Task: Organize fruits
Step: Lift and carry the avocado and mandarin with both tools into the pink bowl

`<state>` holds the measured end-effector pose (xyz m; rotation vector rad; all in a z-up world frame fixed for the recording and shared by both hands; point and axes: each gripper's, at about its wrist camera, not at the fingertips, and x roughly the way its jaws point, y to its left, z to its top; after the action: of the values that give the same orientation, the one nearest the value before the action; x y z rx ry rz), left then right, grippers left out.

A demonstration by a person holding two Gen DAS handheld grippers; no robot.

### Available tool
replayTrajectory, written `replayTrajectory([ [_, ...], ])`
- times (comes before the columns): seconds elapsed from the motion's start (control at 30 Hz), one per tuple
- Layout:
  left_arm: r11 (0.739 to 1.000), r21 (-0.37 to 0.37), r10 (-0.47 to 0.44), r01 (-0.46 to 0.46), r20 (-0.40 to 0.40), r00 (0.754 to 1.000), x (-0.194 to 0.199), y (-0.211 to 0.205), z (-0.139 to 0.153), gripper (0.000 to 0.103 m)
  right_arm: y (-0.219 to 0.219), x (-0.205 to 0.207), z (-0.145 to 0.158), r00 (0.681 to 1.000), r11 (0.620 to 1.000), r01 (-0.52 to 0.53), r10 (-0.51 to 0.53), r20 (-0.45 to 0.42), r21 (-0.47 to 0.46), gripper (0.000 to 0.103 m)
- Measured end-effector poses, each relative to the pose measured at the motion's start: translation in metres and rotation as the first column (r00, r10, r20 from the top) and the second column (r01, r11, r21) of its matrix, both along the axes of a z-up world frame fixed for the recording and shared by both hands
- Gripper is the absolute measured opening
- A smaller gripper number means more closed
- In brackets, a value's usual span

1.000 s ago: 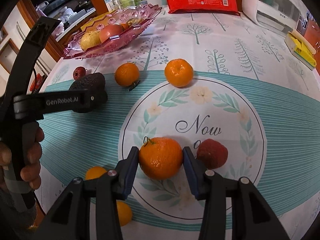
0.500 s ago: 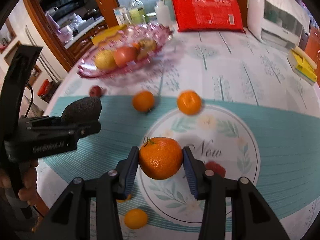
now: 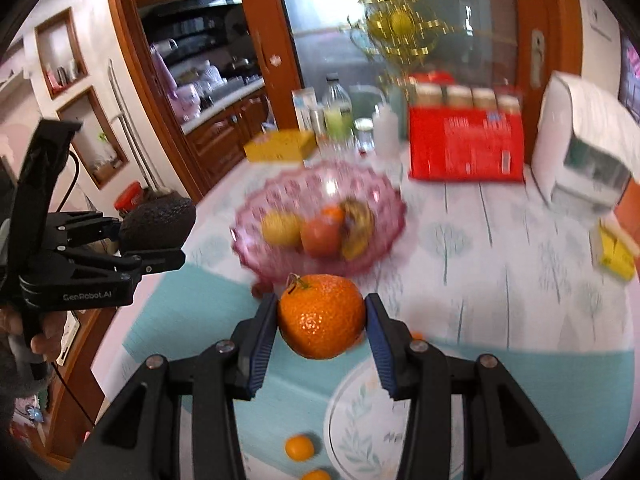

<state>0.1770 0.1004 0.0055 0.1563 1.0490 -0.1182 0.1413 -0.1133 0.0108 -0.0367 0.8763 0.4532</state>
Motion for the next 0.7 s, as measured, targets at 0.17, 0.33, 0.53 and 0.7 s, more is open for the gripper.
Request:
replayTrajectory([
  [0.17,0.999,0.035,0.008,-0.01,0.058,0.998,0.031,0.02,0.032,0.055,0.013,0.031,0.032,0.998,1.0,0.004,-0.004,0.06,0.002,0.044],
  [0.33,0.997,0.072,0.002,-0.008,0.079,0.997,0.074,0.032,0.04,0.055,0.034,0.066,0.042,0.996,1.0,0.004,-0.004,0.086,-0.009,0.044],
  [0.53,0.996,0.082,-0.039,0.034,0.067,0.997,0.135,0.033,0.013,0.055,0.057,0.111,0.01,0.999,0.999,0.034,-0.032,0.042,-0.029,0.044],
  [0.7,0.995,0.072,-0.075,0.076,-0.009,0.997,0.177,0.031,-0.042,0.055,0.071,0.133,-0.048,0.996,0.998,0.05,-0.053,-0.076,-0.04,0.044],
])
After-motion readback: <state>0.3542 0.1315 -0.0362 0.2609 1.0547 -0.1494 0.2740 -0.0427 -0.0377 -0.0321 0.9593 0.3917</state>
